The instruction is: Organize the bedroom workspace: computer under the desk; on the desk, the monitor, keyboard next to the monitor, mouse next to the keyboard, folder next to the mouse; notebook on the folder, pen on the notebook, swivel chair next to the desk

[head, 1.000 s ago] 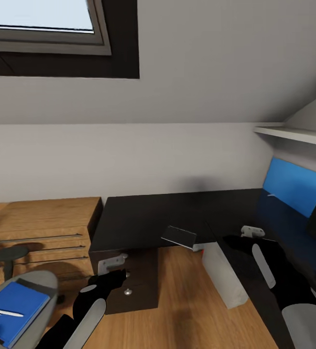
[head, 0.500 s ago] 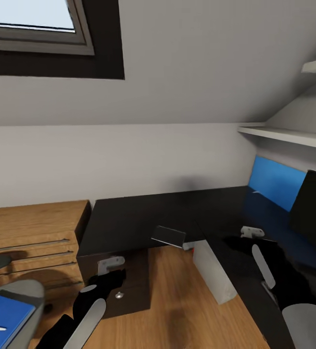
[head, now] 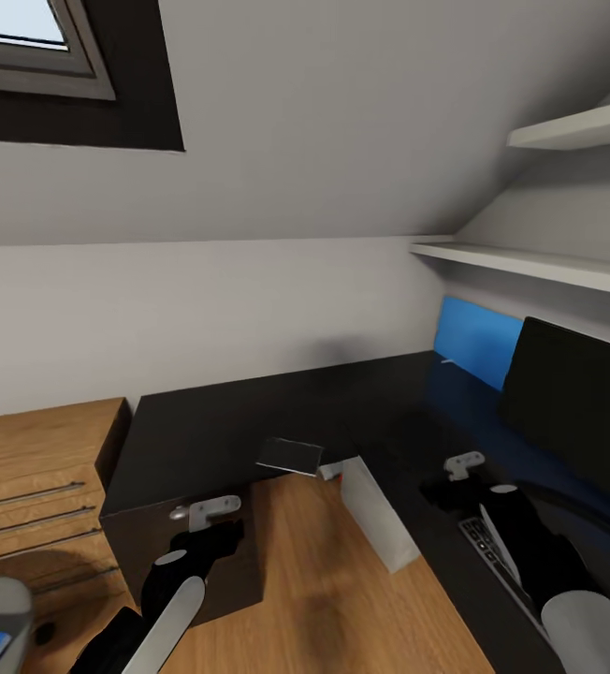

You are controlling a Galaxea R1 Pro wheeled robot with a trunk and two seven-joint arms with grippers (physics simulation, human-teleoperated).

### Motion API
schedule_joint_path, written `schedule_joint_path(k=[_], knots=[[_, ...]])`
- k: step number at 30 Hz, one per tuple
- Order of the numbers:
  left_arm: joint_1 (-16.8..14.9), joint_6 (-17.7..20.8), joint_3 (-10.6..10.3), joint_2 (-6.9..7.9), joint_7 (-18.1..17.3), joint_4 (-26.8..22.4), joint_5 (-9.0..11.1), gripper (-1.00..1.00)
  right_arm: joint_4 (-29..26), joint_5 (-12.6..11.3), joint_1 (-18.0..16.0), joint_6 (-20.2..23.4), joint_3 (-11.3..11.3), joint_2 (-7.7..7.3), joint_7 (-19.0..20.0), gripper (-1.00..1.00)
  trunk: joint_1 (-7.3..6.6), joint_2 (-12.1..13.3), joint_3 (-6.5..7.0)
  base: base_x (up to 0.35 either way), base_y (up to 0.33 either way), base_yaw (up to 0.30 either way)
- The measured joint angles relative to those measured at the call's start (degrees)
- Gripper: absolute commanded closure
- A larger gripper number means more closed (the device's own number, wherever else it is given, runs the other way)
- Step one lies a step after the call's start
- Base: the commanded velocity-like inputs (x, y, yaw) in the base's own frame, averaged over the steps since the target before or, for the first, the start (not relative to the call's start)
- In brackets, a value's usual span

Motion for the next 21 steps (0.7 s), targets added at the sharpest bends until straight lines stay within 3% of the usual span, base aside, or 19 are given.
schedule_joint_path(k=[4,18,21], knots=[[0.0,0.0,0.0,0.0,0.0,0.0,0.0,-1.0,1.2,1.3,0.0,-2.6,0.0,0.0,0.9,1.0,0.0,0.0,0.0,0.0,0.0,-0.033],[0.0,0.0,0.1,0.05,0.0,0.0,0.0,-1.0,1.8,1.5,-0.1,-3.9,-0.2,0.08,0.6,1.0,0.0,0.0,0.0,0.0,0.0,-0.001],[0.0,0.0,0.0,0.08,0.0,0.0,0.0,-1.0,4.9,1.6,-0.8,-3.9,-0.2,0.05,0.5,1.0,0.0,0.0,0.0,0.0,0.0,0.0]])
